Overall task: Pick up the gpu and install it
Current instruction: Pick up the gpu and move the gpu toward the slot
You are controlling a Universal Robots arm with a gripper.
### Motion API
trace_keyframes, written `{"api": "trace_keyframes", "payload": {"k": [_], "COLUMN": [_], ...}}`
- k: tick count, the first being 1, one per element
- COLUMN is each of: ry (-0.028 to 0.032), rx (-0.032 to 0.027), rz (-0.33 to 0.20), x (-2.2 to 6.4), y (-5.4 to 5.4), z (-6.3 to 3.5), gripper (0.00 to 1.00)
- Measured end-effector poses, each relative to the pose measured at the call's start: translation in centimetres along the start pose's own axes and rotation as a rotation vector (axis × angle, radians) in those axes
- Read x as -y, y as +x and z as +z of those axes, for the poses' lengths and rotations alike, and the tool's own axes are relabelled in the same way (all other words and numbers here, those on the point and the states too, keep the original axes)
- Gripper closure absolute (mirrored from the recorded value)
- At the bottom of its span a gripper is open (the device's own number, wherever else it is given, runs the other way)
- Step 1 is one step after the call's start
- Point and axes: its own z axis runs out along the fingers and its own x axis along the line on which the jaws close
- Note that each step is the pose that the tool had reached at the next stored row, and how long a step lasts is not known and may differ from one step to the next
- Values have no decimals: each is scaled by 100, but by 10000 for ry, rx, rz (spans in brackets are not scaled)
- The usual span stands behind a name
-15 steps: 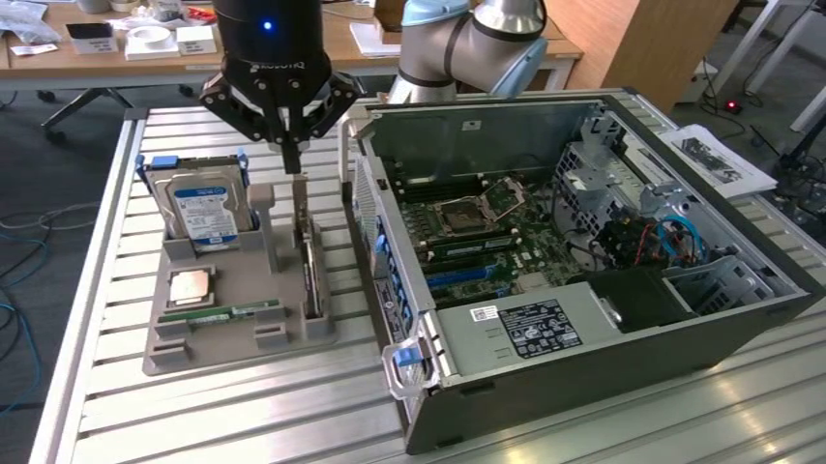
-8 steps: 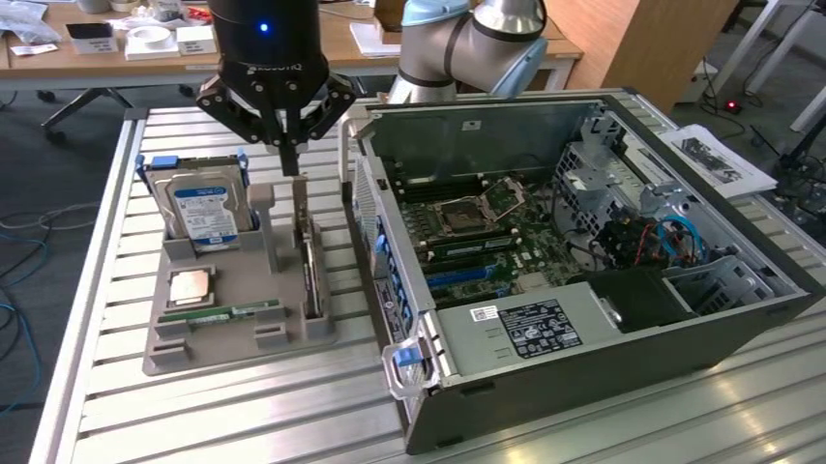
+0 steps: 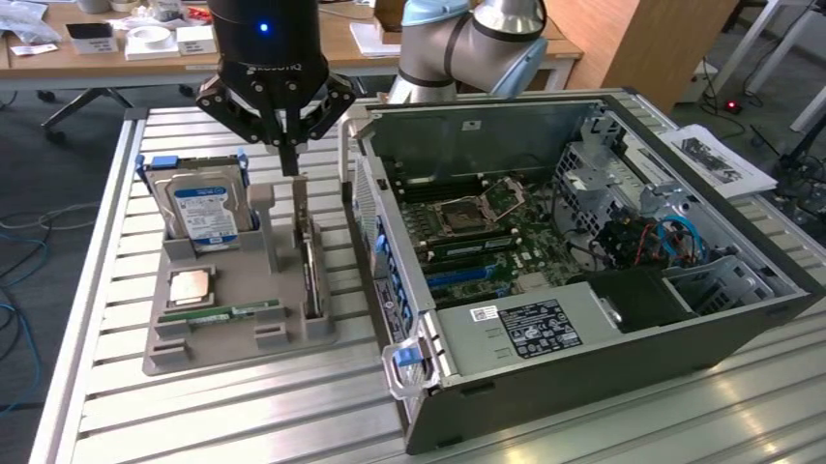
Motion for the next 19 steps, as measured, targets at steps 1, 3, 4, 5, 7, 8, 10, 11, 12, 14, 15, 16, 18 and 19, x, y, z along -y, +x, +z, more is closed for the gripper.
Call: {"api": "trace_keyframes", "payload": {"k": [1, 3, 4, 5, 7, 8, 10, 11, 12, 14, 15, 16, 18, 19], "ry": [0, 0, 0, 0, 0, 0, 0, 0, 0, 0, 0, 0, 0, 0], "rx": [1, 0, 0, 1, 0, 0, 0, 0, 1, 0, 0, 0, 1, 0], "rz": [0, 0, 0, 0, 0, 0, 0, 0, 0, 0, 0, 0, 0, 0], "x": [0, 0, 0, 0, 0, 0, 0, 0, 0, 0, 0, 0, 0, 0], "y": [0, 0, 0, 0, 0, 0, 0, 0, 0, 0, 0, 0, 0, 0], "z": [0, 0, 0, 0, 0, 0, 0, 0, 0, 0, 0, 0, 0, 0], "gripper": [89, 89, 89, 89, 83, 77, 71, 65, 65, 59, 53, 53, 53, 53]}}
